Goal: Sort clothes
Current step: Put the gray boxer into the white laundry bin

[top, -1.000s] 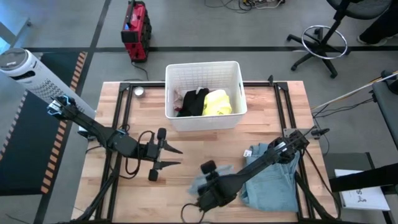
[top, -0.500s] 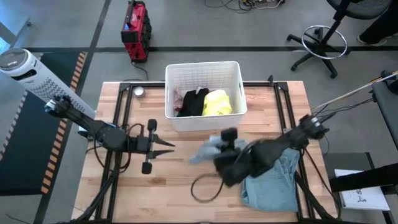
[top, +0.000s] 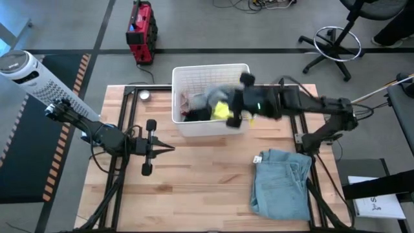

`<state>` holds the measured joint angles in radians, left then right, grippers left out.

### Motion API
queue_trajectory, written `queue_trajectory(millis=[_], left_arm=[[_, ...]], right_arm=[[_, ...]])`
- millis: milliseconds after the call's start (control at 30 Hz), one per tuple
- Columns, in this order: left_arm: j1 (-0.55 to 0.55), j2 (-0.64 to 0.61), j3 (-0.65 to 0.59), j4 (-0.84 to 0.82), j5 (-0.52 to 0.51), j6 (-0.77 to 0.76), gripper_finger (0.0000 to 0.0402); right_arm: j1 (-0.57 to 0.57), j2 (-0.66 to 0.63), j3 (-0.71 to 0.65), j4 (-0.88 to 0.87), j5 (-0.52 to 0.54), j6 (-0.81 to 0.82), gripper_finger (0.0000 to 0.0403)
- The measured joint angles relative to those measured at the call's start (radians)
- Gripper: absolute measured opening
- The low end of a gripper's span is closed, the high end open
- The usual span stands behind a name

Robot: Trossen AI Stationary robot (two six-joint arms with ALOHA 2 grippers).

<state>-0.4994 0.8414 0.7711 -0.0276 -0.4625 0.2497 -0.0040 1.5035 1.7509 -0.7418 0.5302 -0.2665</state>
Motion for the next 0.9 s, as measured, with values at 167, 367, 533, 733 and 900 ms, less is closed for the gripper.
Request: queue_trajectory(millis=[167,367,533,733,900], left_arm=[[0.007,-0.031,-0.075,0.011,0.0,-0.001,0.0001],[0.016,-0.066,-0.162,0.102,-0.002,0.0,0.0],[0.019,-0.094,-0.217,0.136,-0.002,-0.003,0.0],[0.019,-0.122,-0.246,0.14,-0.027,-0.028,0.0],[0.019,-0.131,-0.247,0.14,-0.027,-0.024,0.0]], right_arm=[[-0.176,0.043,0.0,0.058,-0.156,-0.026,0.0002],[-0.303,0.151,-0.002,0.093,-0.281,-0.019,0.0003],[-0.367,0.276,-0.002,0.044,-0.535,-0.017,0.0003],[-0.439,0.412,-0.002,-0.048,-0.734,-0.046,0.0003],[-0.485,0.523,-0.001,-0.086,-0.777,-0.058,0.0003]])
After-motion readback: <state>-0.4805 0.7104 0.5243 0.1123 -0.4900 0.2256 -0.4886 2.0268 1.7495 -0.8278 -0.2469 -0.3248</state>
